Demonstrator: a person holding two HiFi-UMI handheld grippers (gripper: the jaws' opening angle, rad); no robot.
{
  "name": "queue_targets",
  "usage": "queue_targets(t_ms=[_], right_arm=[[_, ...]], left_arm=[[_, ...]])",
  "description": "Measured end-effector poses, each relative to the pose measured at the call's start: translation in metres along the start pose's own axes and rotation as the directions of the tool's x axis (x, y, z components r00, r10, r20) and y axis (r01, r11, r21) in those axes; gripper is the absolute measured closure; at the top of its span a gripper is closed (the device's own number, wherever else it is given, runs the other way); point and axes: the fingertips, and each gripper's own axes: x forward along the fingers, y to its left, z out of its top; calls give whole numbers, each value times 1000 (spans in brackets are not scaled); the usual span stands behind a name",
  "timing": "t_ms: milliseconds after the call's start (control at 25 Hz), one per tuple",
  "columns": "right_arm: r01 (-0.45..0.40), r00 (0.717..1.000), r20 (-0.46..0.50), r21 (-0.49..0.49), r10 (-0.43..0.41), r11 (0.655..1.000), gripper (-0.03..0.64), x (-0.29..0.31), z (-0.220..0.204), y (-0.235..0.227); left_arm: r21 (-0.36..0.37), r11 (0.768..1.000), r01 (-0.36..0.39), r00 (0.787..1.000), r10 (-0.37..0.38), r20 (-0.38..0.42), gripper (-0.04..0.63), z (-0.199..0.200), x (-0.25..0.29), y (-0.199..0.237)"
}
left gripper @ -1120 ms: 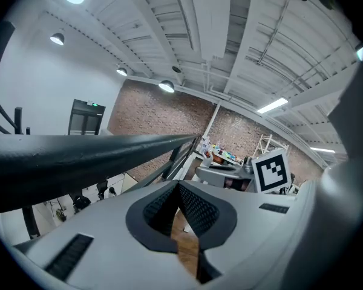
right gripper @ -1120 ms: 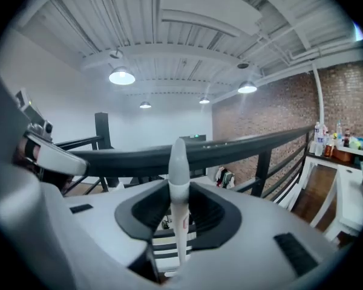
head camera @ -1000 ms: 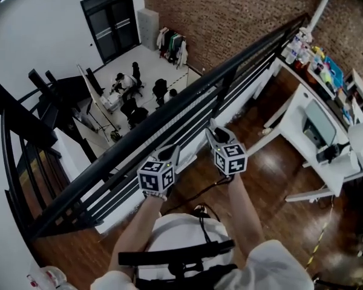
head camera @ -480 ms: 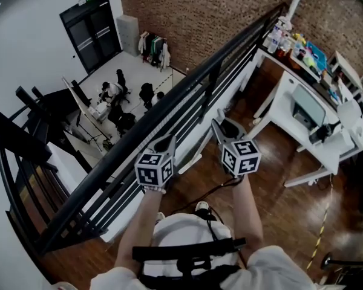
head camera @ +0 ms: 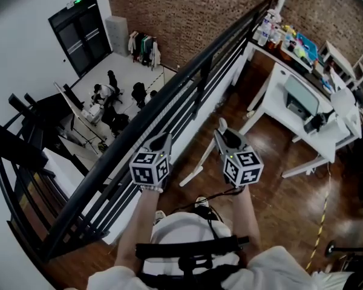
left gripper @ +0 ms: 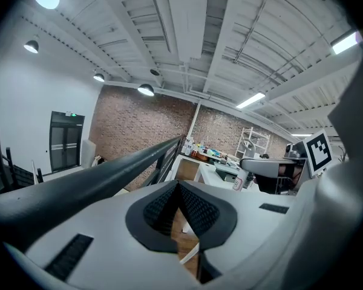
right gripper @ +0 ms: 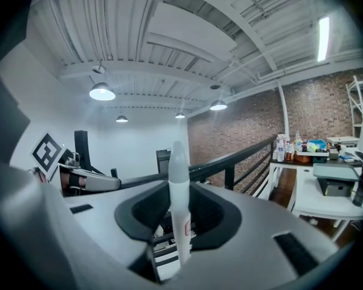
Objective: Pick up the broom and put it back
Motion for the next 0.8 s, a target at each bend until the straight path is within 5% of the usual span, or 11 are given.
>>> queue_targets(t_ms=[800], right_arm=[[-29,999,28,5,29,1000,492,-20,-3,9]], left_arm=[[-31,1000,-5,1000,5,13,607,-7,-9,-8]])
